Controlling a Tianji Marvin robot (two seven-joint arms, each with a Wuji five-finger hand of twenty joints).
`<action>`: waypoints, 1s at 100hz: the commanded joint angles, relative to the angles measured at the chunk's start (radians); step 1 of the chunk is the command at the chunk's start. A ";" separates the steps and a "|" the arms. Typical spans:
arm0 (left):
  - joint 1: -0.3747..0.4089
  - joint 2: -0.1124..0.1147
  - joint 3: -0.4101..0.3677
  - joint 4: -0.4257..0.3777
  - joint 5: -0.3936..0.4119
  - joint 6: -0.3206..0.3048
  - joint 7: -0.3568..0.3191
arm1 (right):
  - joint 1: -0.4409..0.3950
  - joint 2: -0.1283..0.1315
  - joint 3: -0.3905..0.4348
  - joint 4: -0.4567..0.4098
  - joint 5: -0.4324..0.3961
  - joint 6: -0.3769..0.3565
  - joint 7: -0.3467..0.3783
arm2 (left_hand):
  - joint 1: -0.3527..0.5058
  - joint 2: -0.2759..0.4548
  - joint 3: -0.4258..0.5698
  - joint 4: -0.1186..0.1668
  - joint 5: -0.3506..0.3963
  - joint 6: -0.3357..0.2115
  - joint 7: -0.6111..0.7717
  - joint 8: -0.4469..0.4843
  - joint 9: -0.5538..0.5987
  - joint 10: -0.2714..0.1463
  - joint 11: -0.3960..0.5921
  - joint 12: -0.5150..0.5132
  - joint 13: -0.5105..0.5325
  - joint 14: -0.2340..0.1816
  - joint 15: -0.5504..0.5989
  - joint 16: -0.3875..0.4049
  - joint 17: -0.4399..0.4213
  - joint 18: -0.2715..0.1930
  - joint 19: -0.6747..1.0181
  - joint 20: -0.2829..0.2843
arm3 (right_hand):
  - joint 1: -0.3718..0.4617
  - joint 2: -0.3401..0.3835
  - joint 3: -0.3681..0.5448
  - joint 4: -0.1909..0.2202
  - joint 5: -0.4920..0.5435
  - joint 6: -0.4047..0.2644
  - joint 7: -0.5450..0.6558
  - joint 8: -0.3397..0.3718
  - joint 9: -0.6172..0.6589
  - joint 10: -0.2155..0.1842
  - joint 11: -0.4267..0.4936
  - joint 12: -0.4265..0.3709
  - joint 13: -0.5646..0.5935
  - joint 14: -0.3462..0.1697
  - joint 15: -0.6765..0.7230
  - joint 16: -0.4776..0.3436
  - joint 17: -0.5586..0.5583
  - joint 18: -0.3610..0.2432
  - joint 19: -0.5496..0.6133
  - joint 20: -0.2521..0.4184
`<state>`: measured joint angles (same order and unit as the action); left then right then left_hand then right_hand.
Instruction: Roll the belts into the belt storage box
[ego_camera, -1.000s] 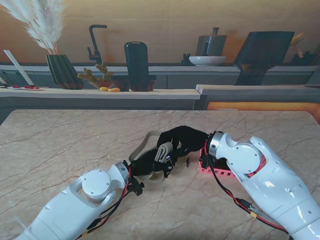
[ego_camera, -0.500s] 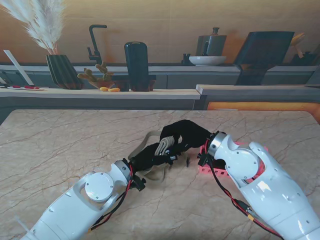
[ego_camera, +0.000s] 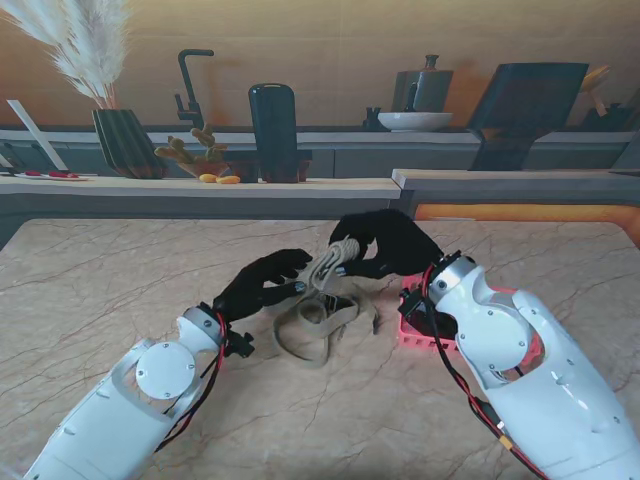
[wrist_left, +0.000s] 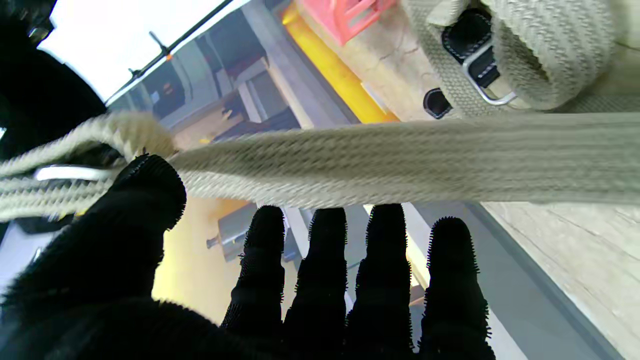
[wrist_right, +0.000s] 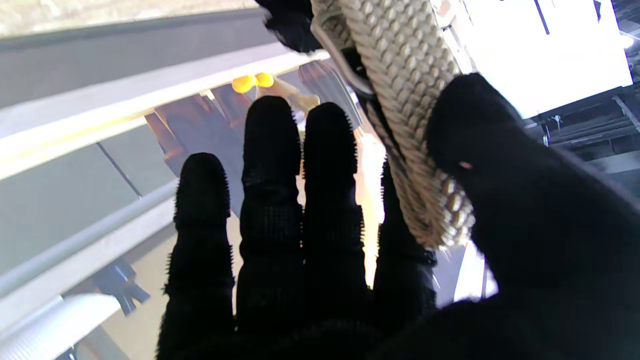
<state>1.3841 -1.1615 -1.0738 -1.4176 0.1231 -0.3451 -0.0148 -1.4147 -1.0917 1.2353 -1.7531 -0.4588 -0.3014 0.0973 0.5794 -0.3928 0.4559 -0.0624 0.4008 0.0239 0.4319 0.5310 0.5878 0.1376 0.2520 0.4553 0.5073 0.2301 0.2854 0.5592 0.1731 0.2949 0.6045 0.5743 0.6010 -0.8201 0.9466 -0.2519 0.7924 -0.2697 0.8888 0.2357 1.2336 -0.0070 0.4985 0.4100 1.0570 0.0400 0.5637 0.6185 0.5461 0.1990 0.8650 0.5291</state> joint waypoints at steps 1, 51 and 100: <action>0.006 -0.002 0.010 -0.007 0.021 0.001 0.017 | 0.002 -0.007 0.011 -0.038 -0.006 0.002 -0.007 | 0.011 -0.029 0.017 0.016 -0.030 -0.011 -0.051 -0.011 -0.040 -0.018 -0.033 -0.025 -0.036 -0.051 -0.030 -0.032 -0.014 -0.050 -0.041 -0.023 | 0.054 0.061 0.096 -0.006 0.130 -0.097 0.194 0.031 0.037 -0.019 0.020 0.010 0.004 -0.039 0.025 0.009 -0.013 -0.003 0.024 0.014; -0.017 -0.019 0.091 -0.018 -0.030 0.024 0.028 | 0.050 -0.012 0.051 -0.097 -0.076 0.049 -0.042 | 0.037 -0.066 0.117 0.016 -0.064 0.010 -0.035 -0.025 -0.061 -0.023 -0.006 -0.055 -0.055 -0.060 -0.037 -0.077 -0.013 -0.070 -0.070 -0.050 | 0.052 0.065 0.101 -0.009 0.128 -0.089 0.196 0.030 0.034 -0.016 0.029 0.008 0.002 -0.038 0.043 0.005 -0.015 -0.007 0.031 0.009; -0.024 -0.051 0.142 -0.039 -0.027 0.060 0.121 | 0.077 -0.014 0.049 -0.085 -0.094 0.073 -0.049 | 0.141 -0.029 0.188 0.029 -0.147 0.051 0.059 0.009 -0.091 -0.041 0.075 0.002 -0.071 -0.075 0.002 -0.053 -0.034 -0.098 -0.007 -0.050 | 0.053 0.078 0.092 -0.007 0.120 -0.087 0.196 0.033 0.026 -0.011 0.041 0.007 -0.004 -0.035 0.058 0.004 -0.026 -0.002 0.031 0.002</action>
<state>1.3484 -1.1995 -0.9270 -1.4384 0.0847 -0.2996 0.0952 -1.3349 -1.1035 1.2926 -1.8480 -0.5462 -0.2141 0.0530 0.7141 -0.4245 0.6338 -0.0621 0.2820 0.0785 0.4928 0.5515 0.5172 0.1179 0.3133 0.4463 0.4607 0.1894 0.2813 0.4950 0.1520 0.2439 0.5798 0.5215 0.5995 -0.8202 0.9471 -0.2525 0.7973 -0.2607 0.8888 0.2331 1.2341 -0.0074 0.5162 0.4101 1.0573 0.0387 0.5988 0.6185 0.5357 0.1990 0.8662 0.5291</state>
